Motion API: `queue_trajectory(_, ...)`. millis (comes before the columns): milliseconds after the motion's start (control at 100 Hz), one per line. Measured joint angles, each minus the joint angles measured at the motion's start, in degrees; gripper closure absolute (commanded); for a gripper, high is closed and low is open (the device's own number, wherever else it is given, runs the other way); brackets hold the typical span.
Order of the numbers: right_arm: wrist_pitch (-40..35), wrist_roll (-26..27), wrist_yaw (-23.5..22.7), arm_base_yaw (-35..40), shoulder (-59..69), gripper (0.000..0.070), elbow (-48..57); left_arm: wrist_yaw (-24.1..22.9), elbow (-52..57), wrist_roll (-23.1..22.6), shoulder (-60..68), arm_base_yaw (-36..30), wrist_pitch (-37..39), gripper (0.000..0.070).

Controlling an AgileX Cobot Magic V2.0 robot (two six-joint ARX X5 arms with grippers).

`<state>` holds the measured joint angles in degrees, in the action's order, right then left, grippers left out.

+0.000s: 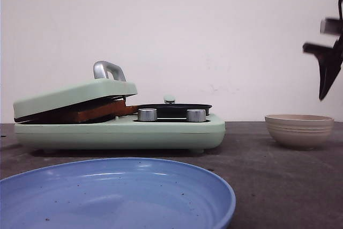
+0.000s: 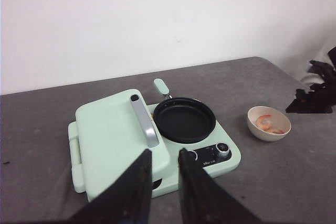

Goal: Make breakfast with bread and shrimp
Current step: 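Lower the right gripper onto the cream bowl rim and grasp it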

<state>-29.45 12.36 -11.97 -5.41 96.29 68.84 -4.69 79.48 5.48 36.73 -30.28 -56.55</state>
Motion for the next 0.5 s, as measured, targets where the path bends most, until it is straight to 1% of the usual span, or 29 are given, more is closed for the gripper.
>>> queue_trajectory(170, 0.7, 0.1, 0.0, 0.0, 3.9, 0.0423, 0.0, 0.0, 0.0, 0.0, 0.0, 0.0, 0.0, 0.069)
queue_trajectory(310, 2.7, 0.1, 0.1, 0.0, 5.9, 0.0426, 0.0, -0.2, 0.0, 0.0, 0.0, 0.0, -0.1, 0.069)
queue_trajectory(500, 6.3, 0.1, 0.0, 0.0, 7.3, 0.0508, 0.0, -1.5, 0.0, 0.0, 0.0, 0.0, -0.1, 0.069)
